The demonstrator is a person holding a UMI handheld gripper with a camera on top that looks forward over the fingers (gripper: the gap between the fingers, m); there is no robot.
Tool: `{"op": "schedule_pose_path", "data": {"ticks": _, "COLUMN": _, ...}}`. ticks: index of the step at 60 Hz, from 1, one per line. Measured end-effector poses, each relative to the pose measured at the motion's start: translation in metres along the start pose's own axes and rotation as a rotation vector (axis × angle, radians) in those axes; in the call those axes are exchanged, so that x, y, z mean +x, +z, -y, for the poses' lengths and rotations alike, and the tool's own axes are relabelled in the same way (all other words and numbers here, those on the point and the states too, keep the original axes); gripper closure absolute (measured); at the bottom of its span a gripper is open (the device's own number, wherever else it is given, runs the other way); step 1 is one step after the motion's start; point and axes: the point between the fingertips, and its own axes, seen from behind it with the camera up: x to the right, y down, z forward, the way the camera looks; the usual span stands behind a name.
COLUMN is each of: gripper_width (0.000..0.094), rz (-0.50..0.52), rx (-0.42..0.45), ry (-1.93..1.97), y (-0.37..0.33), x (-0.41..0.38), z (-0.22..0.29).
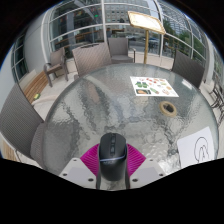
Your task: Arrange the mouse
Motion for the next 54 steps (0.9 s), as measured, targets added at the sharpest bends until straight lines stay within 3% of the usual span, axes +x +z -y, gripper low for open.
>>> {"op": "schedule_pose_path", "data": {"ticks": 8, "gripper_width": 0.063, "rz": 0.058, "rx": -0.051, "ry": -0.031, "y": -0.013, "x": -0.004, "z": 0.008}}
{"op": "schedule_pose_path", "data": {"ticks": 23, "gripper_width": 0.063, "rz": 0.039, "rx": 0.299, "ry": -0.138, "y": -0.178, "x": 0.106, "z": 0.173}}
{"op": "schedule_pose_path", "data": {"ticks": 28, "gripper_width": 0.063, "rz": -0.016, "rx": 0.365, "ry": -0.156, "y": -0.215, "x": 0.163, "z": 0.189}}
{"op": "schedule_pose_path", "data": {"ticks": 34, "gripper_width": 0.0631, "rz": -0.066, "rx": 0.38, "ry": -0.172, "y": -0.231, "x": 0.226, "z": 0.182}}
{"op": "schedule_pose_path", "data": {"ticks": 43, "gripper_width": 0.0629, "rz": -0.075, "rx": 0.248, "ry": -0.129, "y": -0.17, "x": 0.295, "z": 0.128}}
{"op": "schedule_pose_path", "data": {"ticks": 48, "gripper_width": 0.0628, "rz": -0.063, "rx": 0.12, "ry": -0.13, "y": -0.126, "x": 0.312, "z": 0.061}}
{"op": "schedule_pose_path", "data": {"ticks": 54, "gripper_width": 0.0627, "rz": -0.03, "rx": 0.025, "ry": -0.097, "y": -0.091, "x": 0.318, "z": -0.002}}
